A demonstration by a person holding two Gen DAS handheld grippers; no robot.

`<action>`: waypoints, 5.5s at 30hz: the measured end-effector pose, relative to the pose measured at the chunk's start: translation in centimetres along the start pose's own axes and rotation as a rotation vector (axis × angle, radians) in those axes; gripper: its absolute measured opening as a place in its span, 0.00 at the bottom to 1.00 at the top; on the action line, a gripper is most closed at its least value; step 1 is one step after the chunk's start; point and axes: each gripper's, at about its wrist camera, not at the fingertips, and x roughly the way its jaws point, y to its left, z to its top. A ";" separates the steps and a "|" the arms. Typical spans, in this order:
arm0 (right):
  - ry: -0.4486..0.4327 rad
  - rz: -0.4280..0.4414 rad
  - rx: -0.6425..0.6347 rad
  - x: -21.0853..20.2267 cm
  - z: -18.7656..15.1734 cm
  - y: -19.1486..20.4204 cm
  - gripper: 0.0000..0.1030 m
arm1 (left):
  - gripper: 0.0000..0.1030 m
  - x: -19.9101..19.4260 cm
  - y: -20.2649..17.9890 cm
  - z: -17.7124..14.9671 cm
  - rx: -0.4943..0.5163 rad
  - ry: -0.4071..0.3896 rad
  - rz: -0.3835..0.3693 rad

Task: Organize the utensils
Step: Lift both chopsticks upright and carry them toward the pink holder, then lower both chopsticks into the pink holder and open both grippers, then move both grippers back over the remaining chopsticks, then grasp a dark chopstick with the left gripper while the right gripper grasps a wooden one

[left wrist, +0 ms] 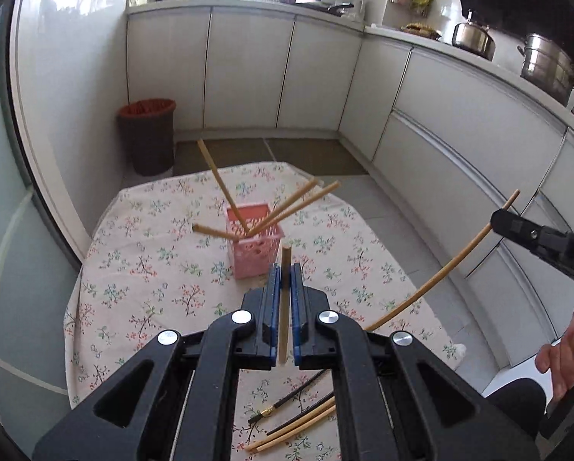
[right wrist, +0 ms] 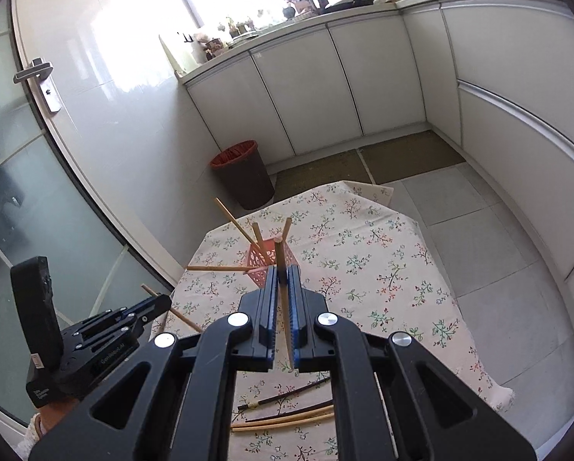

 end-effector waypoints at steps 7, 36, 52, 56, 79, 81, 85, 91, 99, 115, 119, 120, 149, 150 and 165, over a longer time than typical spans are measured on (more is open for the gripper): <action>-0.027 0.056 -0.003 -2.0 5.2 1.0 0.06 | 0.04 -2.9 -1.0 7.0 0.024 -0.124 -0.003; -0.095 0.086 0.025 7.2 18.7 3.5 0.06 | 0.05 8.7 4.8 13.7 -0.030 -0.036 0.079; -0.014 0.002 -0.135 18.2 12.7 7.1 0.06 | 0.28 1.8 8.7 13.0 -0.144 -0.154 0.079; 0.015 -0.002 -0.121 19.5 10.9 6.9 0.07 | 0.28 2.6 9.1 11.8 -0.151 -0.126 0.129; -0.126 -0.263 -0.055 6.7 5.5 4.9 0.89 | 0.92 -2.0 4.3 6.5 -0.159 -0.175 0.239; -0.116 -0.270 -0.052 6.0 4.9 4.5 0.90 | 0.93 -2.4 3.7 6.1 -0.157 -0.172 0.234; -0.096 -0.287 -0.040 4.9 3.8 3.7 0.93 | 0.93 -3.1 2.7 5.5 -0.150 -0.168 0.236; -0.069 -0.302 -0.026 3.5 2.5 2.6 0.94 | 0.93 -3.7 1.6 4.5 -0.138 -0.147 0.237; 0.032 -0.289 0.144 1.4 -3.1 -2.6 0.94 | 0.93 0.5 -1.3 1.5 0.023 0.072 0.189; 0.164 -0.263 0.302 2.1 -12.2 -11.2 0.94 | 0.93 12.4 -6.6 -5.9 0.277 0.499 0.019; 0.168 -0.215 0.314 2.2 -12.2 -11.6 0.94 | 0.90 16.8 -7.9 -7.1 0.358 0.645 -0.025; 0.168 -0.218 0.328 2.2 -12.2 -11.9 0.94 | 0.88 17.9 -8.3 -7.6 0.388 0.683 -0.032; 0.573 -0.269 0.751 12.3 -17.2 -14.4 0.57 | 0.05 19.7 -6.8 -12.2 0.452 0.726 -0.069; 0.588 -0.288 0.750 12.8 -17.3 -14.3 0.53 | 0.05 19.2 -6.2 -12.0 0.438 0.710 -0.072; 0.628 -0.502 0.705 17.3 -17.5 -11.0 0.28 | 0.04 16.8 -0.6 -9.7 0.345 0.638 -0.096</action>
